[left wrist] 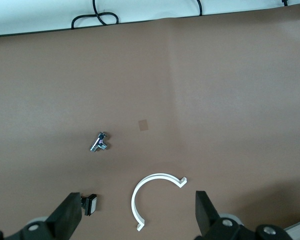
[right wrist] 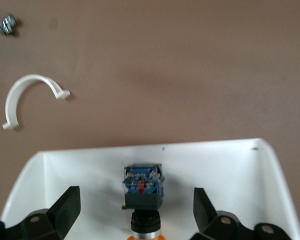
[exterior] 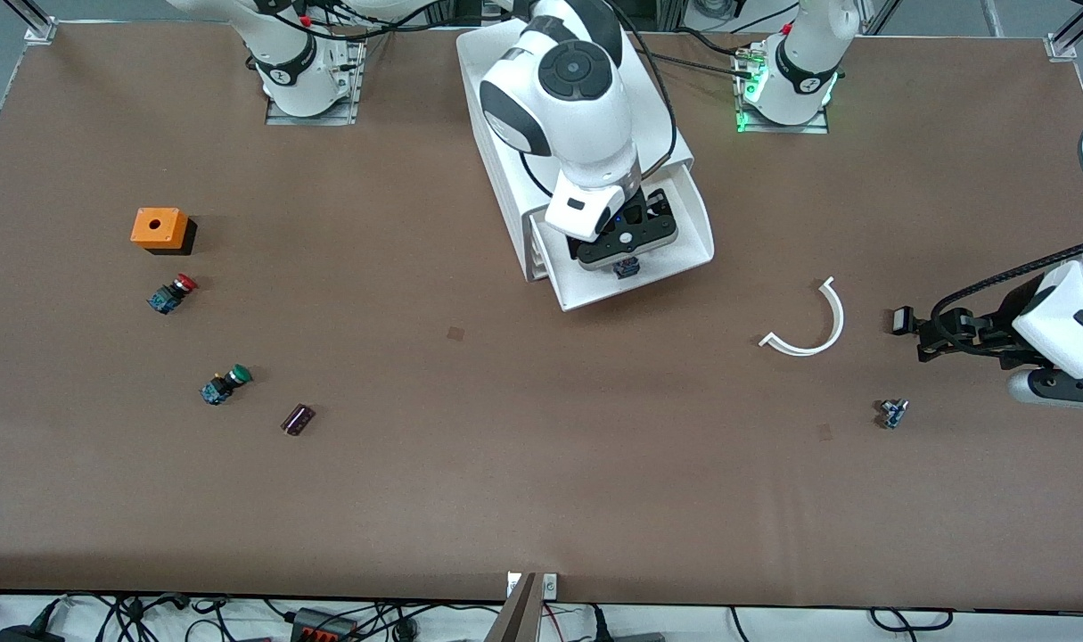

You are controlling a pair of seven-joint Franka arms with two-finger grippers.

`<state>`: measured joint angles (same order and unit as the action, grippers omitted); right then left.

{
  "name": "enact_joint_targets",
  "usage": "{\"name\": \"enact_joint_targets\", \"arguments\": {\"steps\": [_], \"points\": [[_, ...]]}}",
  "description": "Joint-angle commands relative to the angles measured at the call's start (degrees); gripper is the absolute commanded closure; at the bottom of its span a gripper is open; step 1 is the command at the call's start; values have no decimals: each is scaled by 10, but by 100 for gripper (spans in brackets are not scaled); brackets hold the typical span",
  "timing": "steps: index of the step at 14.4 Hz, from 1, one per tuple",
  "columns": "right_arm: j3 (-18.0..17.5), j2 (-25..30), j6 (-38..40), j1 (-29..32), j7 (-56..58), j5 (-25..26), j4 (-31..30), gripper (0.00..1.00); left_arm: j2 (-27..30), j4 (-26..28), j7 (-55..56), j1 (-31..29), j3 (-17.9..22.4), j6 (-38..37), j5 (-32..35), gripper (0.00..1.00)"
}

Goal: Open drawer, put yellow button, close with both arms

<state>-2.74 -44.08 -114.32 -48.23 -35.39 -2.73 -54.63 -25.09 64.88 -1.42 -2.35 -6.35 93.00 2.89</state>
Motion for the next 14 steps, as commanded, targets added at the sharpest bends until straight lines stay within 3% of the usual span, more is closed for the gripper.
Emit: {"name": "enact_joint_targets", "arguments": {"steps": [1,7,11,14], "points": [[3,23,58,49,-7,2,27,0,6,2,-1,-4,-6,-5,10,0],[56,45,131,150,34,22,-1,0,6,2,-2,-5,-6,-5,9,0],[59,46,167,236,99,28,-57,0,6,2,0,-2,-7,-5,9,0],[60,76,174,281,131,28,-106,0,7,2,6,1,-15,-7,9,0]]}}
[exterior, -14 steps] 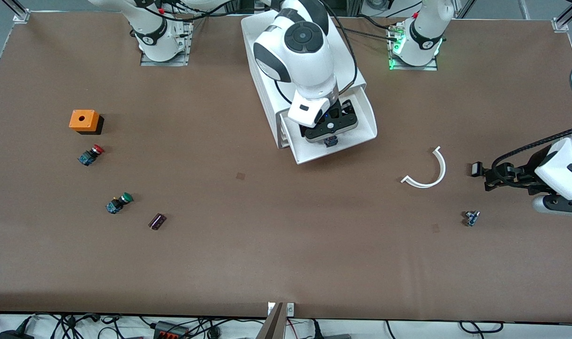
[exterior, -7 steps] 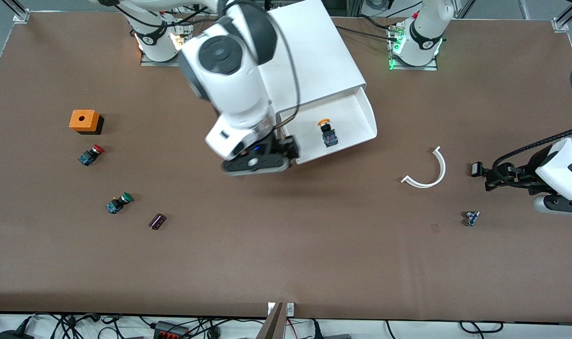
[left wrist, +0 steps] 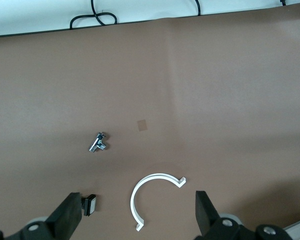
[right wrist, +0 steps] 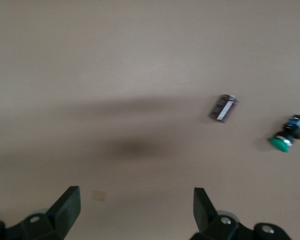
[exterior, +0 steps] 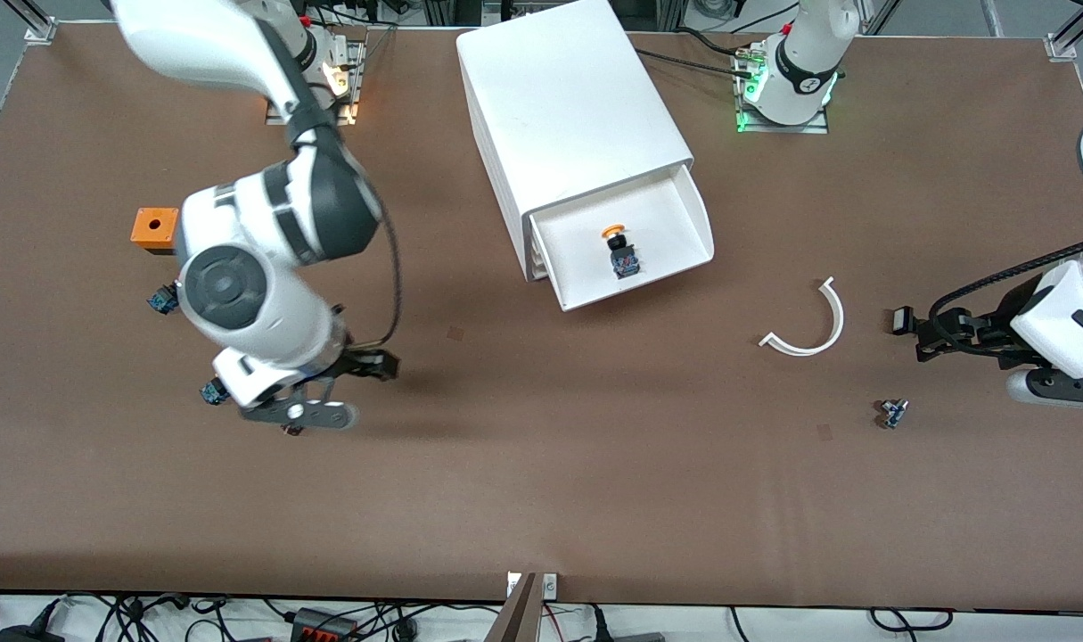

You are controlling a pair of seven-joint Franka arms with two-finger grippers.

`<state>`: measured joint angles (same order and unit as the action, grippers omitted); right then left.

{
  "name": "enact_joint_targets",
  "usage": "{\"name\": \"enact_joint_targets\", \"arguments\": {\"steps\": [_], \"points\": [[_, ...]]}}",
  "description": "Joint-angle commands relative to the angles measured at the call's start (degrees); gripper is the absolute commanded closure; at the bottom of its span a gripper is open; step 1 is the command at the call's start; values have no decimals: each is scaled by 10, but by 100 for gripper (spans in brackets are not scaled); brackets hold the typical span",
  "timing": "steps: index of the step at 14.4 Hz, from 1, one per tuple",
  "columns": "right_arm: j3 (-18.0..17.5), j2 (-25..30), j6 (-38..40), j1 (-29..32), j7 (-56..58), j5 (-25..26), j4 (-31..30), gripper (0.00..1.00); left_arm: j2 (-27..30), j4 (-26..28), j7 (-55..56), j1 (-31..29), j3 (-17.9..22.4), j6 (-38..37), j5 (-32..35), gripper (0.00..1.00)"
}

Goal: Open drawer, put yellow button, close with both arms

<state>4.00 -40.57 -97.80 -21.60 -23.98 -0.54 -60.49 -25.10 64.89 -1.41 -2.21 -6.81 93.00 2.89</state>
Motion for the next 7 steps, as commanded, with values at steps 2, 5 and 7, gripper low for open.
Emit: {"name": "enact_joint_targets", "arguments": {"steps": [2,5,7], "points": [[-7,47,13,44,62,7,-53,0,6,2,8,0,-10,-7,9,0],[-8,72,14,88,112,-2,-74,0,0,28,17,1,-10,-8,9,0],[-7,91,27,96,112,1,-79,0,-8,70,65,4,-9,11,-21,0]]}}
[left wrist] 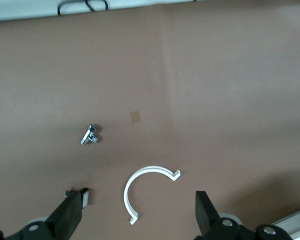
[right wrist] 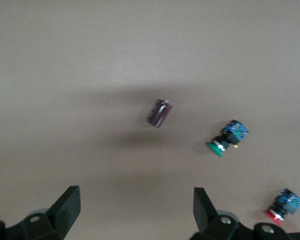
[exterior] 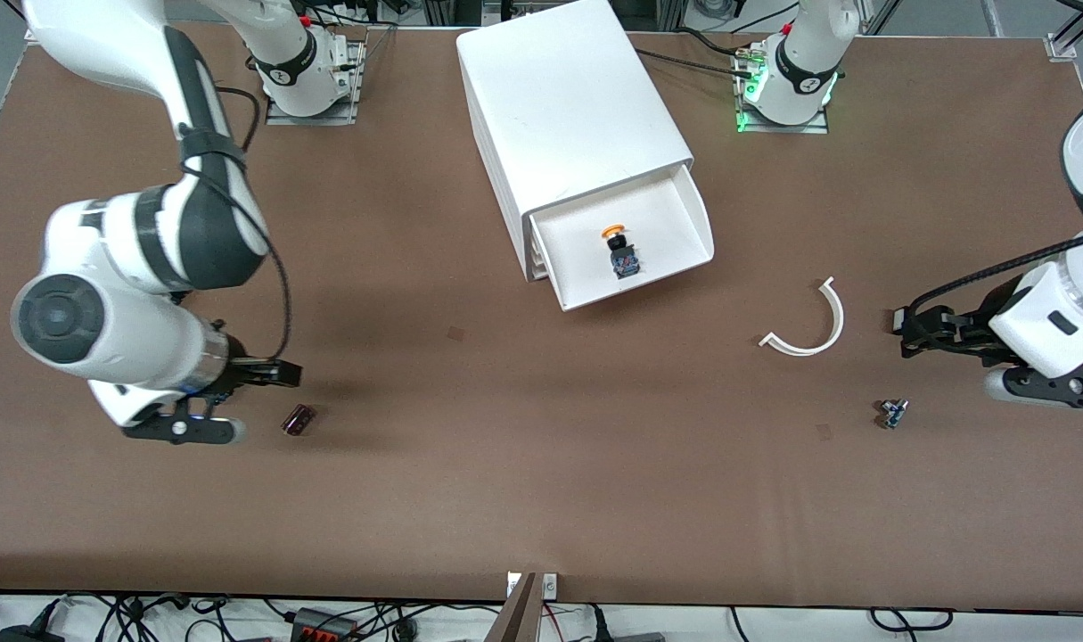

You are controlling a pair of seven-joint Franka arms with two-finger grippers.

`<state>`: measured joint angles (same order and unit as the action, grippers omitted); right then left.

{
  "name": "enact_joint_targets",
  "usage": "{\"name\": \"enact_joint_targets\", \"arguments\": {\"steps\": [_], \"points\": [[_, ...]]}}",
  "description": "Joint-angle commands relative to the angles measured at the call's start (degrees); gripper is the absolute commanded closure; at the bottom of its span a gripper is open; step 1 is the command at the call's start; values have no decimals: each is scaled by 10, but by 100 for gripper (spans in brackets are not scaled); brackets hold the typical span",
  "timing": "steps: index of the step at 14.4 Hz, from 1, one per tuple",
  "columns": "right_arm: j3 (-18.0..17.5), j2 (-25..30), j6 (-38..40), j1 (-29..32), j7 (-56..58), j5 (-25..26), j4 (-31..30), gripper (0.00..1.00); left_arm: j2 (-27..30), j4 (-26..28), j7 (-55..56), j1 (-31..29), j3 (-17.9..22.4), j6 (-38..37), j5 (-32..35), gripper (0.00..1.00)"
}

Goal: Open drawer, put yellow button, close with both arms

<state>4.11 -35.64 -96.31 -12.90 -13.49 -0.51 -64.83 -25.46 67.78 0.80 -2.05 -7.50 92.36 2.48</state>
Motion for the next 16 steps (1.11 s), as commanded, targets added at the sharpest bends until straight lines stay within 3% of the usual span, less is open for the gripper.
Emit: {"name": "enact_joint_targets", "arguments": {"steps": [1,3,6,9,16], "points": [[-9,49,23,16,8,0,-35,0,-7,57,72,6,-3,28,-20,0],[-8,59,28,19,9,4,-34,0,-7,95,102,24,-3,49,-20,0],[-7,84,30,33,14,6,-34,0,-8,103,107,77,-10,45,-25,0],[-8,106,41,65,68,6,-36,0,-19,107,213,108,-17,51,-42,0],[-9,192,41,149,169,2,-85,0,-20,186,375,192,-30,163,-45,0]]}}
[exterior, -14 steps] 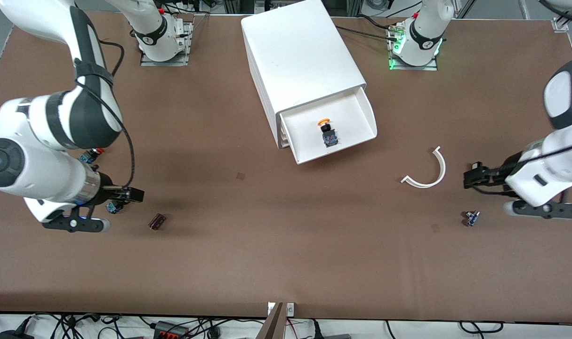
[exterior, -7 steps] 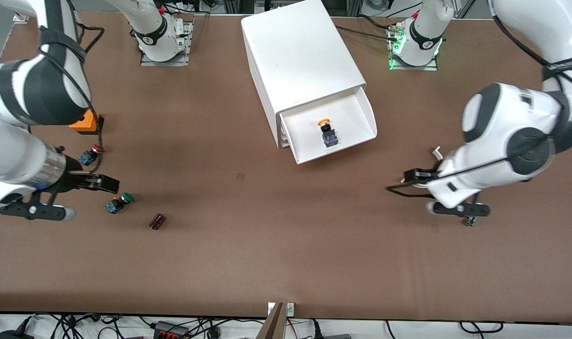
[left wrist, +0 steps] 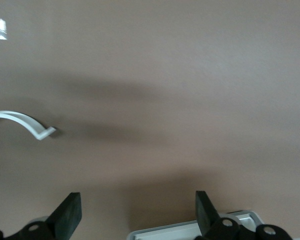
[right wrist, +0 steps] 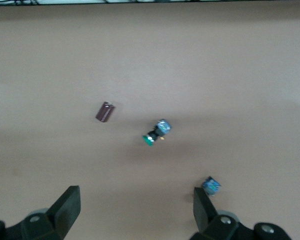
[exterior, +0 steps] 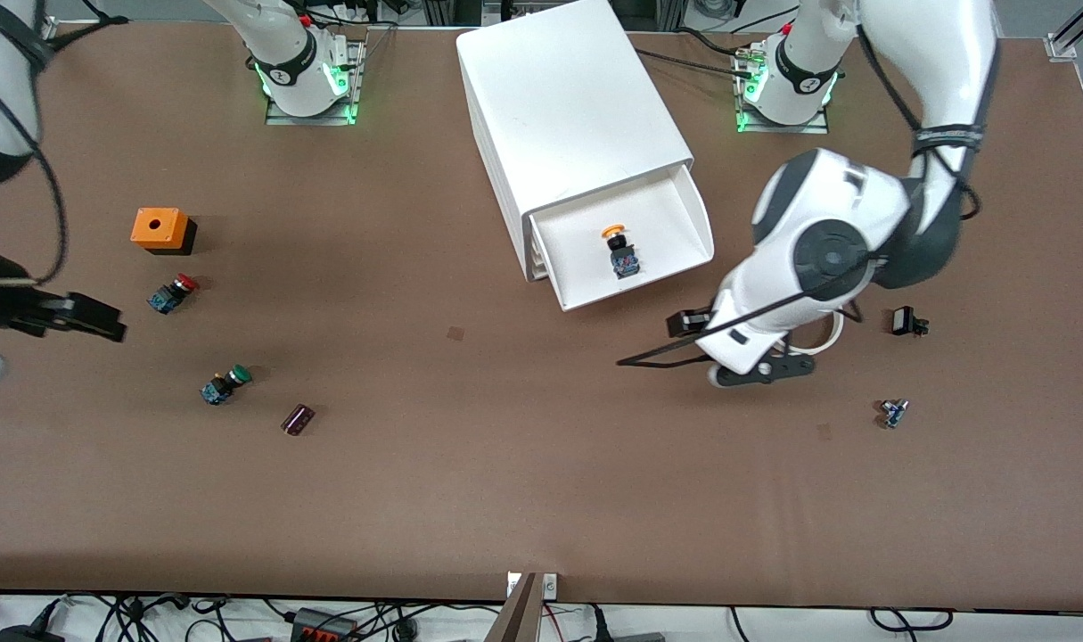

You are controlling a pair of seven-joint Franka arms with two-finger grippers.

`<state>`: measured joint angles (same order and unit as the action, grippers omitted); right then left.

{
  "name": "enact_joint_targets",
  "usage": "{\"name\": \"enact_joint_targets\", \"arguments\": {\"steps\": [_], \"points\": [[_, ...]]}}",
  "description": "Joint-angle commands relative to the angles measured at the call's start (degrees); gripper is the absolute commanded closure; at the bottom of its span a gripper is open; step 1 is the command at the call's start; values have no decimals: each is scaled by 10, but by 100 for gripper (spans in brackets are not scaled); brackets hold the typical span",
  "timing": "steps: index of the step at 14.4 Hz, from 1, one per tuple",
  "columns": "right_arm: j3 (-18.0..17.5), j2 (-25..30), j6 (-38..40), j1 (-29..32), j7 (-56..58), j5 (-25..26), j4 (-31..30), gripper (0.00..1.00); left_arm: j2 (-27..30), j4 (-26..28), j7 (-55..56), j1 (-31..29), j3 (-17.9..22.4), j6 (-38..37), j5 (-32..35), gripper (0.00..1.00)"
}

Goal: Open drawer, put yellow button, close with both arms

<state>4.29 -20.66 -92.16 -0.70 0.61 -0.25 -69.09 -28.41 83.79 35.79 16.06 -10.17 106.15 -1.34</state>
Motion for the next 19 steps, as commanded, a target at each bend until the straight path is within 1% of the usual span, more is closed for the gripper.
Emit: {"name": "enact_joint_targets", "arguments": {"steps": [1,3,4,6,8,9,11,12,16,19], "points": [[-10,59,1,33,32,-1,-55,0,10,39,30,14,-5,39,-7,0],[-11,81,6,33,26,3,-79,0,7,60,31,23,-13,42,-8,0],[-12,83,26,31,17,4,-83,0,12,76,40,23,-15,42,-9,0],[-12,91,31,29,15,5,-92,0,33,106,47,20,-35,42,-12,0],[-14,121,21,27,14,6,-139,0,32,114,53,18,-48,44,-14,0],[-14,142,9,25,13,16,-168,0,31,119,53,18,-52,45,-19,0],[-16,178,-20,23,14,22,-226,0,34,125,58,16,-62,44,-72,0],[-16,191,-24,23,14,22,-246,0,41,131,62,18,-62,43,-84,0],[-16,210,-26,23,17,24,-271,0,52,161,94,15,-89,44,-88,0],[-16,225,-57,23,22,24,-300,0,63,179,100,11,-96,39,-117,0]]}}
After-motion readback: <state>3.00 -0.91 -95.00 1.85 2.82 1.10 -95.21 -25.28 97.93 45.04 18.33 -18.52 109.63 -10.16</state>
